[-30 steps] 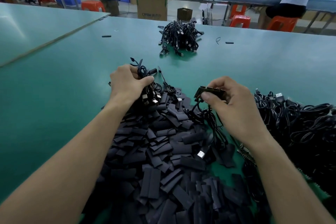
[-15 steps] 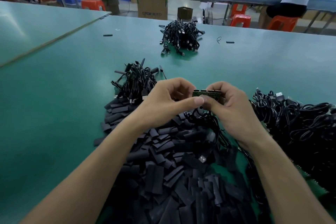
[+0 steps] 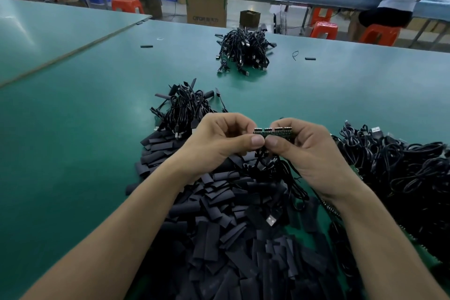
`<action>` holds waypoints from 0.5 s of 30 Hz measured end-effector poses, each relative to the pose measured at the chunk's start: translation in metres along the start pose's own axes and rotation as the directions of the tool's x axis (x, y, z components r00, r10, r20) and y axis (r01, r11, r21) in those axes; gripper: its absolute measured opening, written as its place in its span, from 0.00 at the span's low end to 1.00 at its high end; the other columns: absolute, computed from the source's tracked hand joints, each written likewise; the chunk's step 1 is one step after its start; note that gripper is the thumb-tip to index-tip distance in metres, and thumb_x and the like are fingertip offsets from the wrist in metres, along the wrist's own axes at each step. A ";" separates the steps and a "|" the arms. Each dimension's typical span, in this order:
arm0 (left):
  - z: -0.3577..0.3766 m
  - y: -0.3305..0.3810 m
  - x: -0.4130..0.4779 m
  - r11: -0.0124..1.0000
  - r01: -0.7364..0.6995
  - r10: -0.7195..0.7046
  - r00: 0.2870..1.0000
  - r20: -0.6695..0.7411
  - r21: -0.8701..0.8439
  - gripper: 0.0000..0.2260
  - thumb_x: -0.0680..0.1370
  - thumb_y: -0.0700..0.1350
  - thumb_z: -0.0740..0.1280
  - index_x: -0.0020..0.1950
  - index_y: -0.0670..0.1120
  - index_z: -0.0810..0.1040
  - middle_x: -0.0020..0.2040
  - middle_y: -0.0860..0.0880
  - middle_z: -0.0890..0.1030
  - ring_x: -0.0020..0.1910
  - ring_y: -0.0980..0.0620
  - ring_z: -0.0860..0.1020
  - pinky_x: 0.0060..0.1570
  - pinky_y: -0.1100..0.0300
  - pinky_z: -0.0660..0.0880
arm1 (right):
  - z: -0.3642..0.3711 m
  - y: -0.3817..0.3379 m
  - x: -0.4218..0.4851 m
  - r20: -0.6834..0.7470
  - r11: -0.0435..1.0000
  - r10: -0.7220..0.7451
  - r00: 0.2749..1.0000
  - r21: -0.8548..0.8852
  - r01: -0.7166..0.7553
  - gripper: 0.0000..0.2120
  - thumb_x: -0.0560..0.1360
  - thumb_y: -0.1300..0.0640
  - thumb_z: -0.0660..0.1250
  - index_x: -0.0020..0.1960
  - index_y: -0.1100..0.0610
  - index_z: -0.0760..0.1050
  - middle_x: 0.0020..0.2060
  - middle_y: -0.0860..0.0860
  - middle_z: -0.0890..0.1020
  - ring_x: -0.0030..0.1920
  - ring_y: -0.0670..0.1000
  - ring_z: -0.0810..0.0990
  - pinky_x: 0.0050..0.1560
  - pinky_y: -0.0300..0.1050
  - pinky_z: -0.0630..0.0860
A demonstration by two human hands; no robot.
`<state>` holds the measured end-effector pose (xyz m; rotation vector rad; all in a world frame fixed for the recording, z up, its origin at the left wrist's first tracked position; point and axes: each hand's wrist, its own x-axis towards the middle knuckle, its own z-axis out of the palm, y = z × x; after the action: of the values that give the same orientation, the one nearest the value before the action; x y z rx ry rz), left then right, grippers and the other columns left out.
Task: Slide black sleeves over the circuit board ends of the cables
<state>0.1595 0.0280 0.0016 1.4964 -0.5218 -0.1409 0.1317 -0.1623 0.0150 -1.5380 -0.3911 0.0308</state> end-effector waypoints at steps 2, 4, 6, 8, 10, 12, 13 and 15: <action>0.000 0.001 0.001 1.000 -0.011 0.012 0.999 0.033 -0.017 0.05 0.71 0.41 0.75 0.38 0.51 0.84 0.34 0.52 0.79 0.34 0.56 0.75 0.37 0.64 0.73 | -0.002 0.000 0.000 0.012 0.999 0.009 1.000 0.033 -0.009 0.07 0.68 0.58 0.72 0.45 0.57 0.80 0.36 0.48 0.83 0.37 0.45 0.79 0.42 0.35 0.77; 0.001 0.004 0.002 0.999 -0.014 0.018 0.996 0.085 -0.051 0.07 0.73 0.39 0.73 0.38 0.51 0.84 0.34 0.53 0.79 0.33 0.58 0.75 0.37 0.67 0.74 | -0.004 -0.001 -0.001 0.057 0.998 -0.001 0.998 0.063 -0.003 0.05 0.69 0.59 0.72 0.44 0.58 0.81 0.35 0.46 0.83 0.37 0.43 0.80 0.42 0.34 0.77; 0.004 0.008 0.003 0.998 -0.012 0.019 0.993 0.113 -0.060 0.09 0.74 0.38 0.71 0.38 0.51 0.84 0.34 0.54 0.79 0.33 0.58 0.75 0.37 0.68 0.74 | -0.004 -0.002 -0.001 0.072 0.996 -0.016 0.997 0.091 0.010 0.03 0.69 0.59 0.72 0.43 0.55 0.82 0.36 0.46 0.83 0.38 0.43 0.80 0.43 0.33 0.76; 0.007 0.011 0.006 0.998 -0.024 0.028 0.996 0.079 -0.050 0.07 0.74 0.41 0.73 0.39 0.52 0.84 0.35 0.53 0.79 0.35 0.57 0.76 0.40 0.66 0.75 | -0.005 -0.001 0.000 0.002 0.996 -0.019 1.000 0.091 0.019 0.03 0.68 0.56 0.73 0.42 0.53 0.83 0.36 0.46 0.83 0.38 0.43 0.80 0.42 0.33 0.76; 0.006 0.012 0.008 0.994 -0.039 0.041 0.999 0.012 -0.106 0.04 0.74 0.47 0.77 0.40 0.52 0.84 0.39 0.51 0.81 0.40 0.53 0.78 0.48 0.58 0.78 | -0.009 0.001 0.003 -0.119 0.999 -0.022 0.993 0.028 0.025 0.03 0.68 0.54 0.73 0.41 0.51 0.83 0.35 0.46 0.82 0.36 0.43 0.77 0.39 0.33 0.74; 0.001 0.015 0.010 0.971 -0.049 0.038 0.998 -0.053 -0.232 0.05 0.73 0.52 0.75 0.41 0.52 0.83 0.42 0.49 0.84 0.45 0.49 0.82 0.54 0.48 0.79 | -0.015 0.005 0.003 -0.234 0.999 -0.018 0.972 -0.036 0.010 0.04 0.69 0.51 0.72 0.42 0.49 0.83 0.34 0.45 0.81 0.35 0.43 0.76 0.37 0.33 0.73; -0.002 0.017 0.011 0.953 -0.063 0.037 0.995 -0.092 -0.297 0.05 0.74 0.52 0.73 0.41 0.52 0.83 0.44 0.48 0.84 0.47 0.48 0.83 0.54 0.46 0.80 | -0.019 0.007 0.004 -0.287 0.998 -0.023 0.958 -0.059 0.007 0.04 0.69 0.51 0.73 0.42 0.50 0.82 0.33 0.44 0.81 0.35 0.42 0.77 0.37 0.32 0.73; -0.006 0.024 0.013 0.914 -0.145 0.066 0.975 -0.212 -0.378 0.04 0.75 0.51 0.70 0.42 0.53 0.82 0.42 0.48 0.84 0.42 0.49 0.83 0.50 0.46 0.81 | -0.024 0.010 0.005 -0.394 0.990 -0.049 0.918 -0.141 -0.008 0.03 0.72 0.54 0.74 0.43 0.51 0.80 0.33 0.43 0.81 0.35 0.41 0.78 0.39 0.31 0.75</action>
<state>0.1684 0.0304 0.0282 1.0724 -0.3871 -0.0097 0.1451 -0.1840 0.0068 -1.6322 -0.0849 -0.3294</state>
